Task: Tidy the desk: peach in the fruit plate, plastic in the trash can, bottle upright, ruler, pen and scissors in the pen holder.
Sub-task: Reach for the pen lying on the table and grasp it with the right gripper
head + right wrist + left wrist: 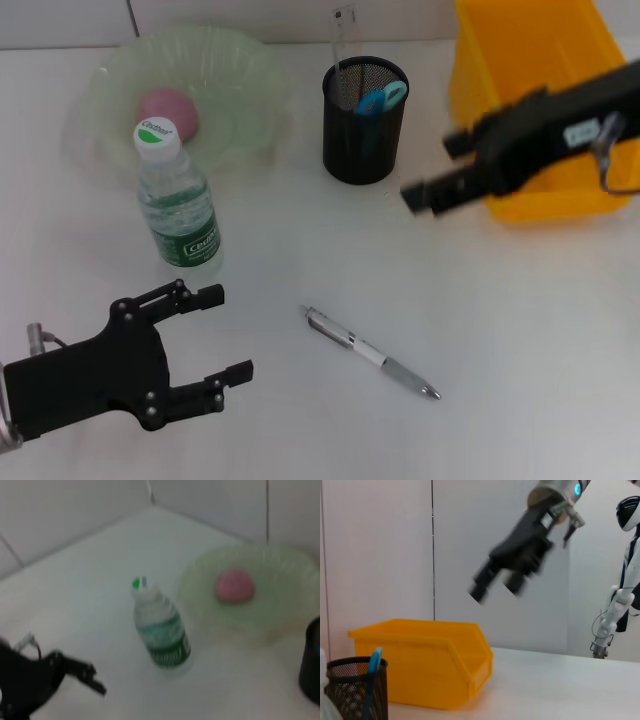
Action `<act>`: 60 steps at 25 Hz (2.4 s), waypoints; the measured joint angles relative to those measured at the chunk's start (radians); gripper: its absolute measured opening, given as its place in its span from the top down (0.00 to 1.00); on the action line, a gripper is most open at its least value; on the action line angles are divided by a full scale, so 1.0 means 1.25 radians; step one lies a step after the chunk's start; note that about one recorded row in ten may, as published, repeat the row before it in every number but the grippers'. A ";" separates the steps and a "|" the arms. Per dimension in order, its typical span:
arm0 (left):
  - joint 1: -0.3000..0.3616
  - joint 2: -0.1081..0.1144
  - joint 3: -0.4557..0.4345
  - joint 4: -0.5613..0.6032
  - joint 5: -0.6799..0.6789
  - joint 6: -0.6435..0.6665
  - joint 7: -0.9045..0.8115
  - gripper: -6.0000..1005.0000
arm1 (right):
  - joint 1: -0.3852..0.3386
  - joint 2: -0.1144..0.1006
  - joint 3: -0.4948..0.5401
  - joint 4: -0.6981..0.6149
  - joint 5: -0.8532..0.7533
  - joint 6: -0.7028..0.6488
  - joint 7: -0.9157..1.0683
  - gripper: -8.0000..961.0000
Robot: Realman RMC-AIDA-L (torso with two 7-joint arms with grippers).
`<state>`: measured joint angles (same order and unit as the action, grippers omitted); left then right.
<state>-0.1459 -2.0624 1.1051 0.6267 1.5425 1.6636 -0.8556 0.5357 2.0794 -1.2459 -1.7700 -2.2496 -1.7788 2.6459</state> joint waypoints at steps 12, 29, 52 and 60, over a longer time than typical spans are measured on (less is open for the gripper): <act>0.037 0.006 -0.011 0.004 0.002 0.006 0.006 0.20 | 0.153 0.006 -0.342 0.156 -0.203 0.007 0.167 0.13; 0.025 0.007 -0.011 0.018 0.034 0.028 -0.009 0.20 | 0.222 0.012 -0.500 0.381 -0.185 0.183 0.247 0.18; 0.016 0.001 -0.011 0.017 0.034 0.020 -0.010 0.20 | 0.292 0.012 -0.605 0.473 -0.147 0.248 0.248 0.59; 0.016 0.001 -0.011 0.018 0.034 0.020 -0.009 0.20 | 0.307 0.012 -0.641 0.490 -0.133 0.263 0.248 0.59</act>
<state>-0.1258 -2.0617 1.0909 0.6494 1.5845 1.6885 -0.8674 0.9195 2.0939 -2.0473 -1.1569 -2.4154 -1.4505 2.9560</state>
